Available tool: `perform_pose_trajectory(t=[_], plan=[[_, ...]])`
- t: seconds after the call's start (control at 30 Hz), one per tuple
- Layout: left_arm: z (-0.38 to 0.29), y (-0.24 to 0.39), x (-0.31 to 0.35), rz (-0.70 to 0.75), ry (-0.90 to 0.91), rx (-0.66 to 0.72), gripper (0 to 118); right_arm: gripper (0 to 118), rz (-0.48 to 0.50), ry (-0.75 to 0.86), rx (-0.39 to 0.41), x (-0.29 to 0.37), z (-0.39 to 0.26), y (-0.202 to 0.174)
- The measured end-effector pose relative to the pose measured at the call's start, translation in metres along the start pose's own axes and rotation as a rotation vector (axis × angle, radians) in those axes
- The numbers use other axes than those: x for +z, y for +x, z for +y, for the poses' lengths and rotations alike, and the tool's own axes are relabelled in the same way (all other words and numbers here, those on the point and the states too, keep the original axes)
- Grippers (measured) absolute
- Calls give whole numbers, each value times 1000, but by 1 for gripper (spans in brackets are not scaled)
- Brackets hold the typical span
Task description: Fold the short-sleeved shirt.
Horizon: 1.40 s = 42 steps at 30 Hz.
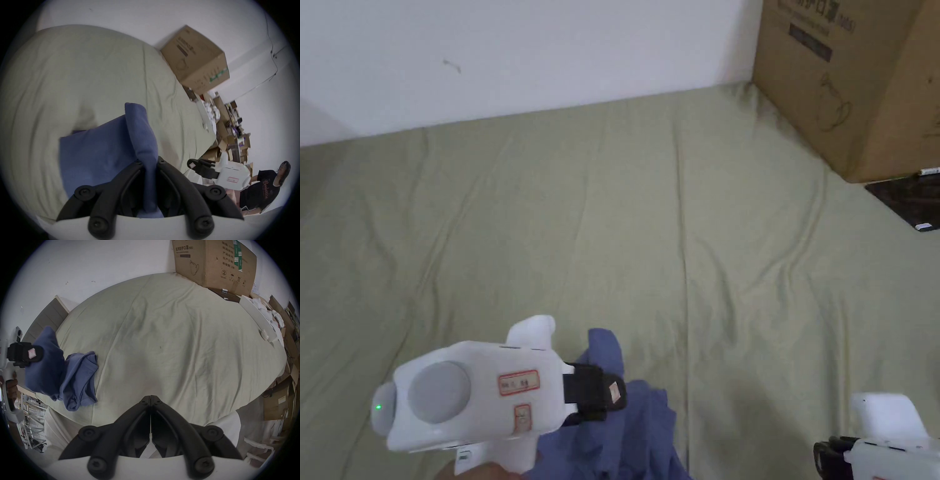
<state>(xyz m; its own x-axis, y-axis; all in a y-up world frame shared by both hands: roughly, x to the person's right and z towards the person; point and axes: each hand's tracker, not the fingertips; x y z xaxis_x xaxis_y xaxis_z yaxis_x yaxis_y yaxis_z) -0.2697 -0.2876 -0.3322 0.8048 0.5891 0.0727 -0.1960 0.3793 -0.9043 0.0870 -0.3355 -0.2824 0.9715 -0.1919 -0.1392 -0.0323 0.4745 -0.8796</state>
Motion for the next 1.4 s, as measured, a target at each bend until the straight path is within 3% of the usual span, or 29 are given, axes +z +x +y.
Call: perform_pose_trajectory(t=[0.03,0.07,0.13,0.17,0.2,0.3,0.43,0.47,0.5,0.53,0.63,0.77,0.93,1.1,1.2,1.3,1.4], plan=[[0,1,-10,-11,-22,-9,18,0,-3,2,-8,1,0,2],[-1,3,-21,-11,-44,-8,36,0,-5,4,-14,1,0,5],[-3,8,-32,-46,-73,-37,88,0,-15,4,-21,2,0,8],[-4,9,-35,-53,-80,-53,100,0,-17,3,-26,1,0,10],[-5,9,-36,-37,-85,-56,102,0,-17,2,-29,1,0,11],[-5,3,-17,-24,-54,-32,101,0,-18,1,-28,1,-1,12],[-2,-35,15,-1,36,92,90,0,-18,-3,-22,-2,0,11],[-3,-45,22,27,80,114,73,0,-17,-4,-20,-3,1,10],[-5,-48,25,60,95,122,44,0,-14,-4,-17,-4,1,9],[-7,-52,25,94,87,131,5,0,-11,-4,-13,-4,1,8],[-14,-59,12,91,73,121,0,0,-6,-3,-12,-5,2,6],[-26,-47,-21,-61,13,117,0,0,-4,-7,-10,-7,2,6],[-46,-16,-82,-33,-149,26,0,0,-9,-11,-4,-4,0,6],[-62,-3,-123,-69,-198,45,0,0,-5,-4,-13,0,-1,8],[-68,8,-139,-78,-243,19,0,0,-15,-10,1,1,-1,7],[-77,28,-141,-92,-282,-119,0,0,-13,-6,9,3,-1,6],[-75,26,-126,-136,-244,-105,0,0,-13,1,8,5,1,3]])
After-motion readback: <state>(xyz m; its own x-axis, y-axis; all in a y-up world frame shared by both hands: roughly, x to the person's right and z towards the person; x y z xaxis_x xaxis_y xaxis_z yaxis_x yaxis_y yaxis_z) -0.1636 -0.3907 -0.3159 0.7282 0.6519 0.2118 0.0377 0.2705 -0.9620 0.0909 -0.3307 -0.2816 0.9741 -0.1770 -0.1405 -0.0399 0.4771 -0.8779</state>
